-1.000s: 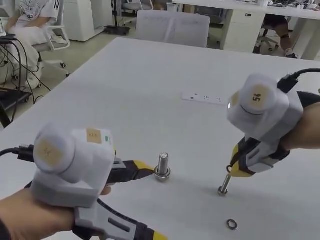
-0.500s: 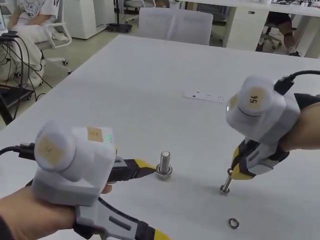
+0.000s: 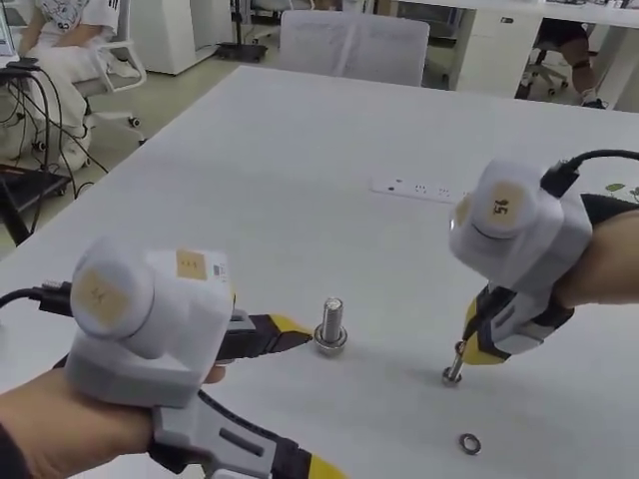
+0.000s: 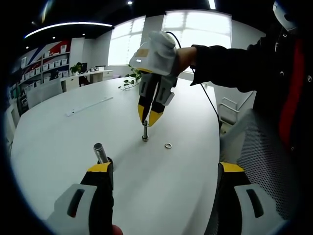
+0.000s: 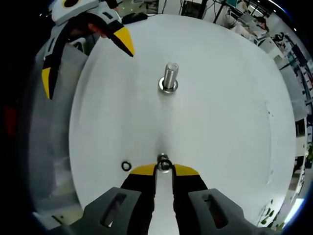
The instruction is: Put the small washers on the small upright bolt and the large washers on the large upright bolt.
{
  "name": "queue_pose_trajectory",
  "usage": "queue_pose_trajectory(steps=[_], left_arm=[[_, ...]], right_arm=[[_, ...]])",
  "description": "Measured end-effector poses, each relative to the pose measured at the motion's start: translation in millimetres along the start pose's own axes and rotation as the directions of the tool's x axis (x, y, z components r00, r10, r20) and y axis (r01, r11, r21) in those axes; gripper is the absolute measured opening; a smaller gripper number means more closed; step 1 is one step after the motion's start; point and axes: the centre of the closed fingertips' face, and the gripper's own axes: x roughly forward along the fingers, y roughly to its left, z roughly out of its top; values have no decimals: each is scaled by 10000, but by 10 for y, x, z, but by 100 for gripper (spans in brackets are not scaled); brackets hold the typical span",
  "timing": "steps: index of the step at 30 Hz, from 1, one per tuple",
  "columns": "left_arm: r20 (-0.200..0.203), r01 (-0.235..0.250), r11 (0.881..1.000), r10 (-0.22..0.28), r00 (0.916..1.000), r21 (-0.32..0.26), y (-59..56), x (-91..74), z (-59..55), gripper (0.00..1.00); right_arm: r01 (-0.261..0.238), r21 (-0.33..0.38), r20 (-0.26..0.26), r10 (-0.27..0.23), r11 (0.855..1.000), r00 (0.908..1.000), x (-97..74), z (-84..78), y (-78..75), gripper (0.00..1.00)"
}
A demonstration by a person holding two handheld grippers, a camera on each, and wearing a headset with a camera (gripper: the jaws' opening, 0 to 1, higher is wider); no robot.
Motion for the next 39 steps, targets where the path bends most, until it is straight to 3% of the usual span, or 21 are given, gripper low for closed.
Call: queue_pose_trajectory(steps=[21, 39], left_arm=[[-76, -27, 10000, 26, 10000, -73, -2, -20, -34, 88], [-111, -58, 9999, 57, 9999, -88, -15, -24, -41, 88]], right_arm=[[-359, 255, -175, 363, 9990, 9992, 398, -52, -9, 14], [-304, 336, -59, 306, 9990, 9995, 397, -46, 25, 16]])
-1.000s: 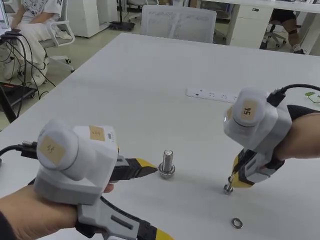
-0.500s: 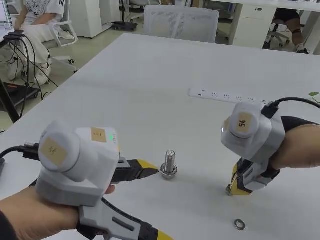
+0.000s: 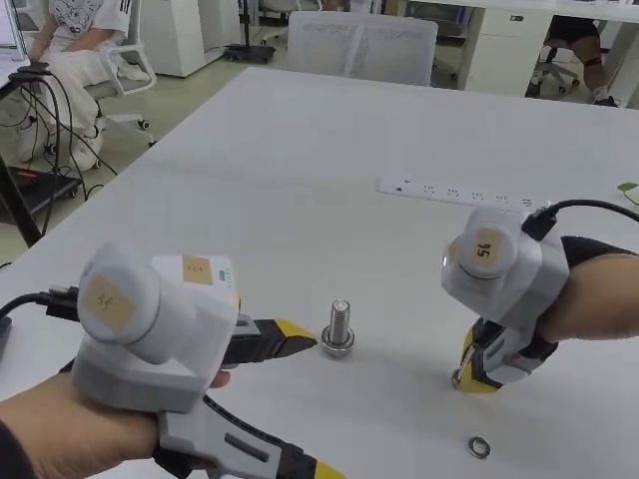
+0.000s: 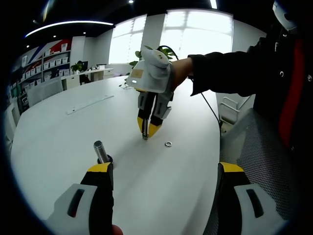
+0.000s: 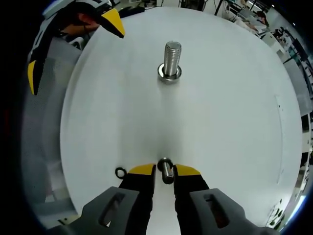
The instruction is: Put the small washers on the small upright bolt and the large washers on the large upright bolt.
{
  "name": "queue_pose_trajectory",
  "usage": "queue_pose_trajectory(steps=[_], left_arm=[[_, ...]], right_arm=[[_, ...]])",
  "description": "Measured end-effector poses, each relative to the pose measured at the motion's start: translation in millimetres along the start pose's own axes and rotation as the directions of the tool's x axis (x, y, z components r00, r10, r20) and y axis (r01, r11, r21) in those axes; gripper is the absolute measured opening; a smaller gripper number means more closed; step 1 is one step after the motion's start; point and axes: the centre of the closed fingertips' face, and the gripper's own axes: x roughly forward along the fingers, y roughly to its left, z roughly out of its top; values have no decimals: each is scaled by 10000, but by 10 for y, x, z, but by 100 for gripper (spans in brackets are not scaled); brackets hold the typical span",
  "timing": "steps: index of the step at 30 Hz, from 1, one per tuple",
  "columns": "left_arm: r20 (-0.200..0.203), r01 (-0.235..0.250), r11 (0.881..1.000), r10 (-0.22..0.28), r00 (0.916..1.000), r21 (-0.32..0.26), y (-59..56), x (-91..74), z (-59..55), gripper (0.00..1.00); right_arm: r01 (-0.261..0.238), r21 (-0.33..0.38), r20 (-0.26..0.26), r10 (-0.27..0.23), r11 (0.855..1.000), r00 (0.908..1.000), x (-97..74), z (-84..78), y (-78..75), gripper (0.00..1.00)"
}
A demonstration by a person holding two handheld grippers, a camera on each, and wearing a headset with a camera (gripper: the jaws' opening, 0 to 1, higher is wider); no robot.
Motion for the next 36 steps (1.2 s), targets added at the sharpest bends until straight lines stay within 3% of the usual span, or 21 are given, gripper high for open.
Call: queue_pose_trajectory(steps=[18, 36], left_arm=[[-7, 33, 10000, -33, 10000, 32, 5, 8, -6, 88], [-3, 59, 9999, -59, 10000, 100, -7, 8, 5, 88]], right_arm=[[57, 707, 455, -89, 9975, 9989, -60, -62, -4, 37], [110, 1313, 551, -184, 9913, 9983, -139, -269, 63, 39]])
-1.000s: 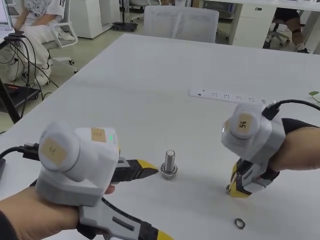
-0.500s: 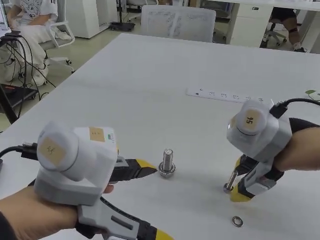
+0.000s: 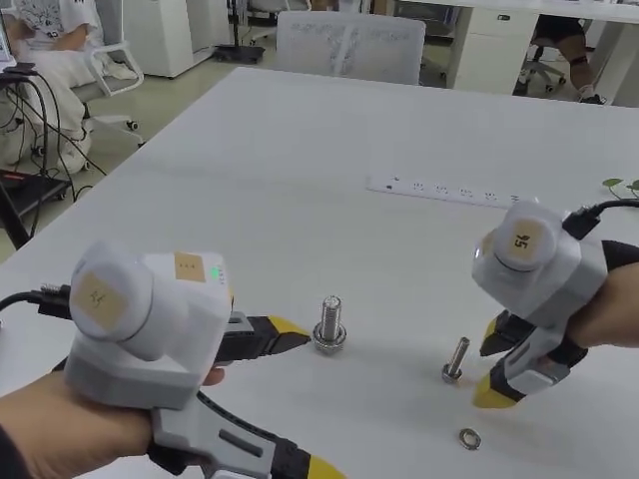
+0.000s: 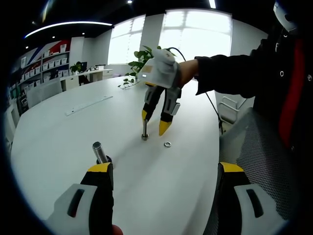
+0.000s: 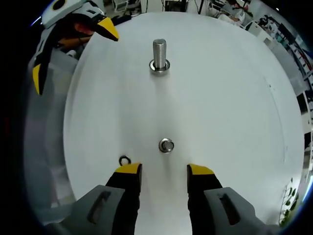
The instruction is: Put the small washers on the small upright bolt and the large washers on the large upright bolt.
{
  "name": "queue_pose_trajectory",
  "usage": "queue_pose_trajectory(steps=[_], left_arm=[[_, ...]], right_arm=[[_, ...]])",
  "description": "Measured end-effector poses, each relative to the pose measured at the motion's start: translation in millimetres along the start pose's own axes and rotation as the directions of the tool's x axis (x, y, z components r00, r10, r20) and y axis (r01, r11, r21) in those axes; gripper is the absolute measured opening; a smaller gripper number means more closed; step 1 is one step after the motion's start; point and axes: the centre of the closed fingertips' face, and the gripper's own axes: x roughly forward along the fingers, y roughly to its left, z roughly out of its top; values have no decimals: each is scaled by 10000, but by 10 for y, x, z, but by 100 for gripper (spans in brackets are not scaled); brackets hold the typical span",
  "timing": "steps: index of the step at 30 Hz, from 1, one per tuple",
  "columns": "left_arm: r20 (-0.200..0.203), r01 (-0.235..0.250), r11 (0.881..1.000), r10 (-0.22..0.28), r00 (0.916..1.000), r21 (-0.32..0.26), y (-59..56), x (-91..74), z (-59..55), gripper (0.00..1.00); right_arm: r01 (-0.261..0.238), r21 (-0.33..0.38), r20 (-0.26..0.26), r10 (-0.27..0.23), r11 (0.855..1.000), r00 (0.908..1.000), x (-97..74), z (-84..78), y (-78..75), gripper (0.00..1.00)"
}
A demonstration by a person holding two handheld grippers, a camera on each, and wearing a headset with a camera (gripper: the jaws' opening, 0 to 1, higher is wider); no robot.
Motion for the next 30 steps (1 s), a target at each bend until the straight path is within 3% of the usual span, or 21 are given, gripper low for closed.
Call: queue_pose_trajectory(steps=[15, 30], left_arm=[[41, 16, 10000, -16, 10000, 29, -18, 4, 17, 88], [93, 27, 10000, -28, 10000, 52, -39, -1, 35, 88]], right_arm=[[-64, -175, -23, 64, 9998, 10000, -50, -42, 209, 39], [-349, -357, 46, 351, 9988, 9994, -22, 18, 451, 38]])
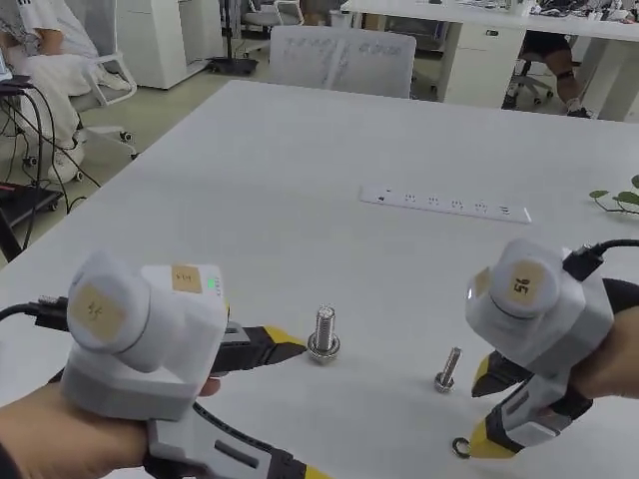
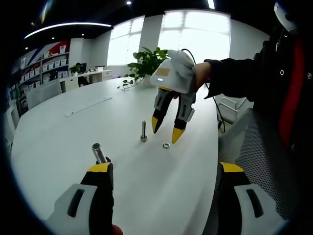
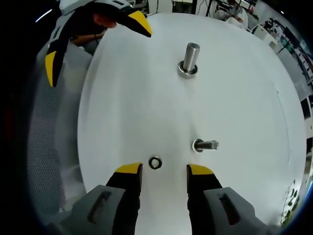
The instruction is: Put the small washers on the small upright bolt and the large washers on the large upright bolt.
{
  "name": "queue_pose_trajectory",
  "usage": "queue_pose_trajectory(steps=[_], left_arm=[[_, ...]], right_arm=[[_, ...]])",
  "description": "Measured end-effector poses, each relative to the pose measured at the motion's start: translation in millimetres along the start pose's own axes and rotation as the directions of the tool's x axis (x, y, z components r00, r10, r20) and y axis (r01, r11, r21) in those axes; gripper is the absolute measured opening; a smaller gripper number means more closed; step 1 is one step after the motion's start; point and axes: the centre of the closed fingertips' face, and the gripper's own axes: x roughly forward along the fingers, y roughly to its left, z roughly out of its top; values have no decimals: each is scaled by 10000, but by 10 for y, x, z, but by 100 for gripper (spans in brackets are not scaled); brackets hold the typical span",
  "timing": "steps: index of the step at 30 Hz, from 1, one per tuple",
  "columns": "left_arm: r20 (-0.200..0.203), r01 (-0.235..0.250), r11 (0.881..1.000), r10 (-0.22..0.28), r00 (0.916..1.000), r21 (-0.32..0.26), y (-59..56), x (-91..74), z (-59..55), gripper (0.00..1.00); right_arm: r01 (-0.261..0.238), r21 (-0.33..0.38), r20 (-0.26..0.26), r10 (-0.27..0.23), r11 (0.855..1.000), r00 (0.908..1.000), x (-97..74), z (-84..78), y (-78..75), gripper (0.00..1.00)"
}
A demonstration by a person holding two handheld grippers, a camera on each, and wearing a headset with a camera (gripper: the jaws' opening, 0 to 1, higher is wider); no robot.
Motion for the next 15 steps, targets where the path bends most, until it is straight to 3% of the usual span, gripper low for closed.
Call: queue_pose_trajectory(steps=[15], left_arm=[[74, -63, 10000, 63, 10000, 69, 0, -28, 19, 88]], right_arm=[[-200, -257, -151, 196, 9995, 9997, 97, 25, 123, 28]])
